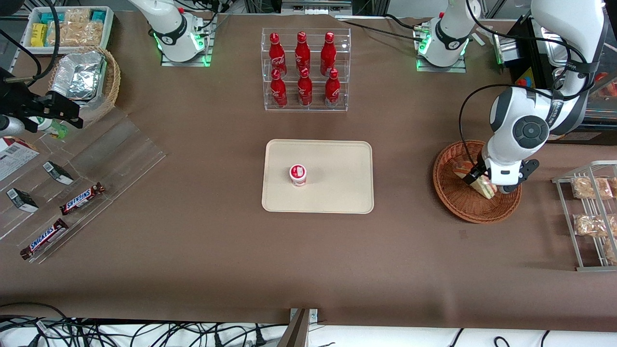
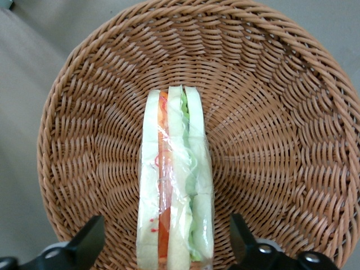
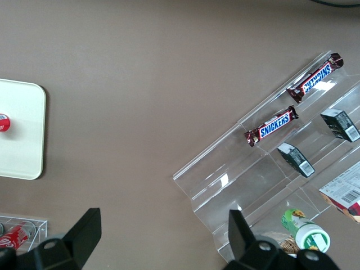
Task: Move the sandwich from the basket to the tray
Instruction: 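Close the left gripper on the sandwich's crust edge, then lift the sandwich and carry it over the cream tray, then lower the sandwich onto the tray beside the red-and-white cup, then open the left gripper to release the sandwich on the tray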
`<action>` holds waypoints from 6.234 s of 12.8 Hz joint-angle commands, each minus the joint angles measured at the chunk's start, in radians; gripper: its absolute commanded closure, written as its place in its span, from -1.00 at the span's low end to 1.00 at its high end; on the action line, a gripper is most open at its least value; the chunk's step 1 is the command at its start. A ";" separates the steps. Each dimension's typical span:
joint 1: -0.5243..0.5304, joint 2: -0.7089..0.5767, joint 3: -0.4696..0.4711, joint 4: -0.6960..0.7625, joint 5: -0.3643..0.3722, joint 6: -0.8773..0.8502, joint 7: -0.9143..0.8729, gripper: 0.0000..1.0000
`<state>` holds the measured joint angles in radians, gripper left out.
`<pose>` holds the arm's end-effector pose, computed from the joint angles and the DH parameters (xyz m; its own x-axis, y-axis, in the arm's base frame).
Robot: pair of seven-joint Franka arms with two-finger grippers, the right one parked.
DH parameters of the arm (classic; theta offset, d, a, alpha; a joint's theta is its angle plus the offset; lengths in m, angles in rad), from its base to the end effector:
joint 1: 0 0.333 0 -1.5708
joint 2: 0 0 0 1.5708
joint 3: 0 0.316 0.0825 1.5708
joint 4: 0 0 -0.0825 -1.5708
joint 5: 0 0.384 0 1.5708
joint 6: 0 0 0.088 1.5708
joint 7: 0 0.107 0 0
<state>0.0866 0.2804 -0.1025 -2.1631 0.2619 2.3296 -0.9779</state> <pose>0.5526 -0.0043 0.2574 0.7178 0.6946 0.0472 0.6902 -0.7011 -0.1792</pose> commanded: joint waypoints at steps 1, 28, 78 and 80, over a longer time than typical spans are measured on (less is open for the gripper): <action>0.005 -0.026 -0.005 -0.029 0.030 0.024 -0.039 -0.06; -0.024 0.003 -0.498 0.296 -0.093 -0.395 0.302 0.25; -0.239 0.358 -0.505 0.520 0.255 -0.301 -0.081 -1.00; -0.222 0.327 -0.510 0.542 0.215 -0.346 -0.081 -1.00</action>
<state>-0.1518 0.6568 -0.6020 -1.6336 0.5056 2.0410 -1.0534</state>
